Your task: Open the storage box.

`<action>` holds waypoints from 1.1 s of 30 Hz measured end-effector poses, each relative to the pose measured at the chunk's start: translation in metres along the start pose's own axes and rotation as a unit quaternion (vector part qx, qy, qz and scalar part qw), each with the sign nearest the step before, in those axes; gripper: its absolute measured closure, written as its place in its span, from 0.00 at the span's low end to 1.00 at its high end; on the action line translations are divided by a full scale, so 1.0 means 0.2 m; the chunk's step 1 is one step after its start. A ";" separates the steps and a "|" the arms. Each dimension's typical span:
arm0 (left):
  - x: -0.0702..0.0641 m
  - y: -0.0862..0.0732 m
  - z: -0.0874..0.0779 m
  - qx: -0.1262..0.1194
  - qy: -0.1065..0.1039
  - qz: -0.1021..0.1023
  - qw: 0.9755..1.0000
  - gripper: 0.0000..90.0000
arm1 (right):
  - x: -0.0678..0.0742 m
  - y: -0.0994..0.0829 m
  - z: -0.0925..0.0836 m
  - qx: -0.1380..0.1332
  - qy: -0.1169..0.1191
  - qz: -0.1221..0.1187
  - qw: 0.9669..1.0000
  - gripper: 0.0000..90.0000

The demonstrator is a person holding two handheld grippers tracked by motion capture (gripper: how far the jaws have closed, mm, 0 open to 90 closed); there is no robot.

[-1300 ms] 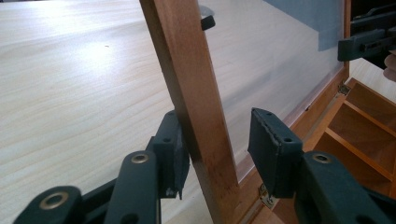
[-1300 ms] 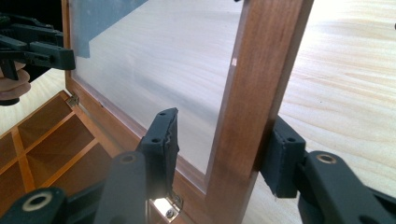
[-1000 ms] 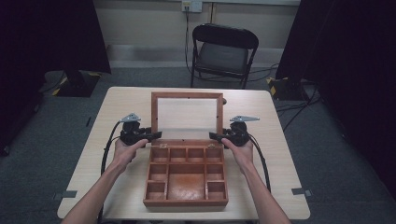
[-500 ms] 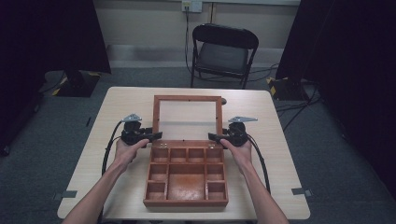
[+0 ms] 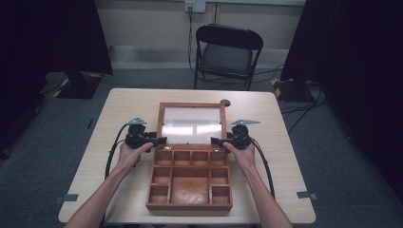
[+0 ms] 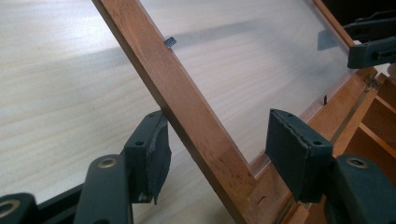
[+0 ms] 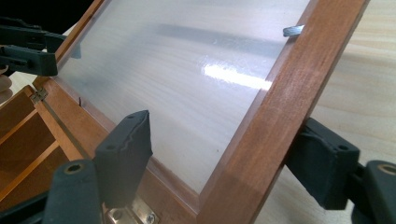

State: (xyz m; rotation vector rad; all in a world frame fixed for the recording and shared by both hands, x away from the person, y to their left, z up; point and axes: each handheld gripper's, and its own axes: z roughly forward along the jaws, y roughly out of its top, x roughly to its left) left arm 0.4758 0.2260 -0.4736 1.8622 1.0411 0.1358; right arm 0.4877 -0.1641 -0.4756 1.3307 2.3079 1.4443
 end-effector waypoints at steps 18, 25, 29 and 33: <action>0.04 -0.03 0.02 0.011 -0.008 -0.024 1.000 0.38 | -0.03 -0.02 0.00 0.010 -0.009 0.023 1.000 0.23; 0.03 -0.03 0.03 0.014 -0.003 -0.018 1.000 0.37 | -0.06 -0.04 0.01 0.021 0.010 0.054 0.998 0.22; 0.02 -0.03 0.02 0.015 0.001 -0.015 1.000 0.36 | -0.07 -0.04 0.01 0.026 0.005 0.052 0.998 0.21; 0.01 -0.02 0.00 0.014 0.019 0.000 1.000 0.36 | -0.06 -0.02 -0.03 0.003 -0.022 0.043 0.999 0.24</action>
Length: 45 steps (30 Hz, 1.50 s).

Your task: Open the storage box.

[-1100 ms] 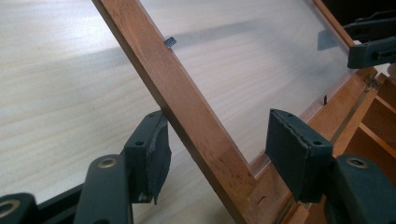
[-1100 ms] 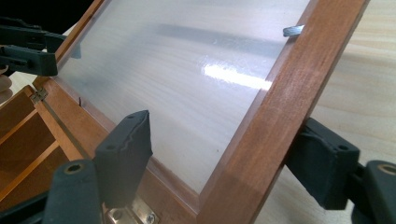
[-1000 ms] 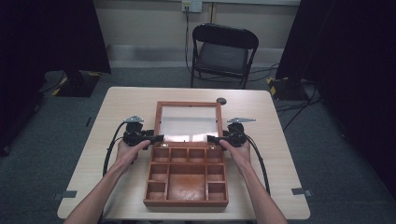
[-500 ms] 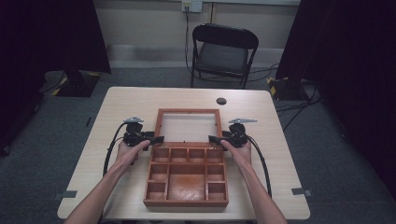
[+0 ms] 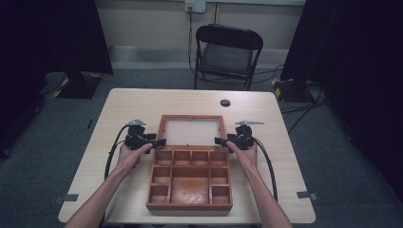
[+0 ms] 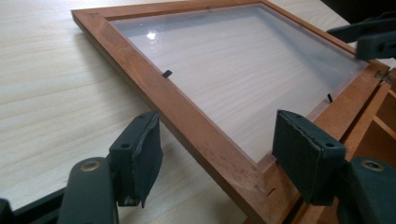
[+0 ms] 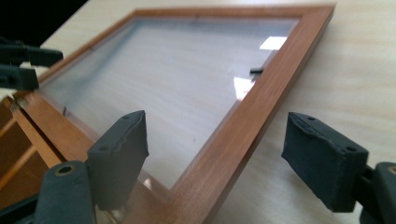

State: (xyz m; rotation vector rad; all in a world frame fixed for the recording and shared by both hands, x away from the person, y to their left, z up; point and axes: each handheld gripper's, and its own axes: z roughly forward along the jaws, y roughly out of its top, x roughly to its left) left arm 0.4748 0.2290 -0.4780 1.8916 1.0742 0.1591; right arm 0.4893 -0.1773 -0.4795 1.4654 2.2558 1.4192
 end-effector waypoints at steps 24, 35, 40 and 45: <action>-0.03 -0.14 -0.37 -0.010 0.060 0.032 0.998 0.28 | 0.03 -0.16 -0.47 -0.016 -0.057 -0.036 0.998 0.16; 0.05 -0.33 -0.45 0.042 0.110 0.033 0.992 0.27 | -0.04 -0.39 -0.60 0.053 -0.132 -0.045 0.989 0.16; 0.06 -0.40 -0.43 0.067 0.135 0.059 0.987 0.25 | -0.10 -0.44 -0.62 0.068 -0.185 -0.049 0.979 0.16; 0.05 -0.43 -0.42 0.047 0.163 0.066 0.983 0.20 | -0.16 -0.47 -0.60 0.060 -0.224 -0.061 0.971 0.14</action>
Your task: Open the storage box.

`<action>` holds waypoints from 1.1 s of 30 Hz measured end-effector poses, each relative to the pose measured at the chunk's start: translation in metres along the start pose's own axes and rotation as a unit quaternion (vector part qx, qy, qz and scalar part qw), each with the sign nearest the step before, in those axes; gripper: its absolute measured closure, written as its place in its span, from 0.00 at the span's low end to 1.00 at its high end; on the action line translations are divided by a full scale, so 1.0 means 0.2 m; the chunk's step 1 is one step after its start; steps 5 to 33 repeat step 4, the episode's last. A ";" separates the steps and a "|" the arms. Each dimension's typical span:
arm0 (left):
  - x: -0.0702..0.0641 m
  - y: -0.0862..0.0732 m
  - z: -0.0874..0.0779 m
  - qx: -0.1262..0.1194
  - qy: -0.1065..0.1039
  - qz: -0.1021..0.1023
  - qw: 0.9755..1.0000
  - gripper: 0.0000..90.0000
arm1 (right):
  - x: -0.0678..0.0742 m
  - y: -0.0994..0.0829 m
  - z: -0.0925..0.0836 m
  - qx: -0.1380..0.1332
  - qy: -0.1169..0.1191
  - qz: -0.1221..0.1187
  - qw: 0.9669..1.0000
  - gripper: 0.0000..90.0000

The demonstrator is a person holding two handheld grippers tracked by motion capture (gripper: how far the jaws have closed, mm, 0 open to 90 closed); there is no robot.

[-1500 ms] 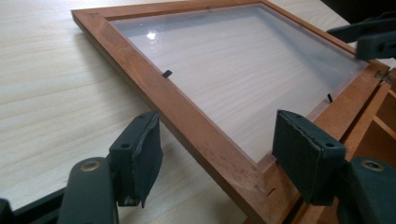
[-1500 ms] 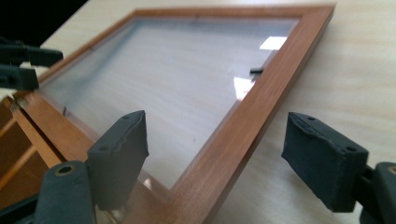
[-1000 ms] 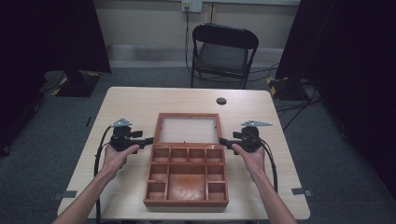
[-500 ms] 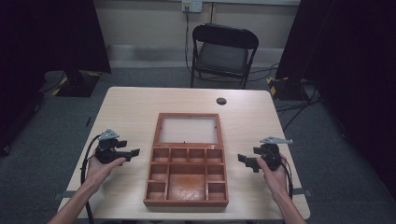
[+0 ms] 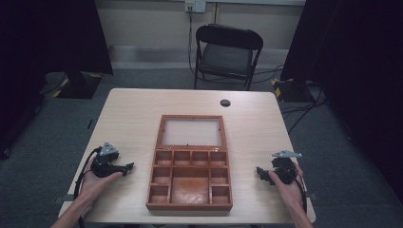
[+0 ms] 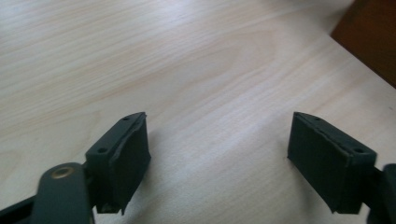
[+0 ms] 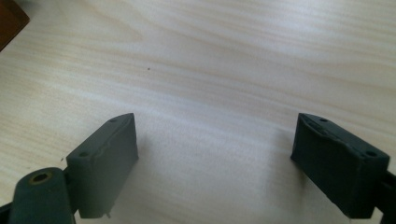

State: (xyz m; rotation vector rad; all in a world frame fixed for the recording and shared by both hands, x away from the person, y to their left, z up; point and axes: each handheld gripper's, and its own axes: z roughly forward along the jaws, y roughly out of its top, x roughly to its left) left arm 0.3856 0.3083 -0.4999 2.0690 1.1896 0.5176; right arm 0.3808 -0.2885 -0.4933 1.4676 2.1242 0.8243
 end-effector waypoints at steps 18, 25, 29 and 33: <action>0.00 -0.01 0.01 -0.009 0.000 -0.004 1.000 0.17 | 0.00 -0.02 0.03 -0.031 -0.002 0.003 1.000 0.09; 0.00 -0.01 0.01 -0.009 0.000 -0.004 1.000 0.17 | 0.00 -0.02 0.03 -0.031 -0.002 0.003 1.000 0.09; 0.00 -0.01 0.01 -0.009 0.000 -0.004 1.000 0.17 | 0.00 -0.02 0.03 -0.031 -0.002 0.003 1.000 0.09; 0.00 -0.01 0.01 -0.009 0.000 -0.004 1.000 0.17 | 0.00 -0.02 0.03 -0.031 -0.002 0.003 1.000 0.09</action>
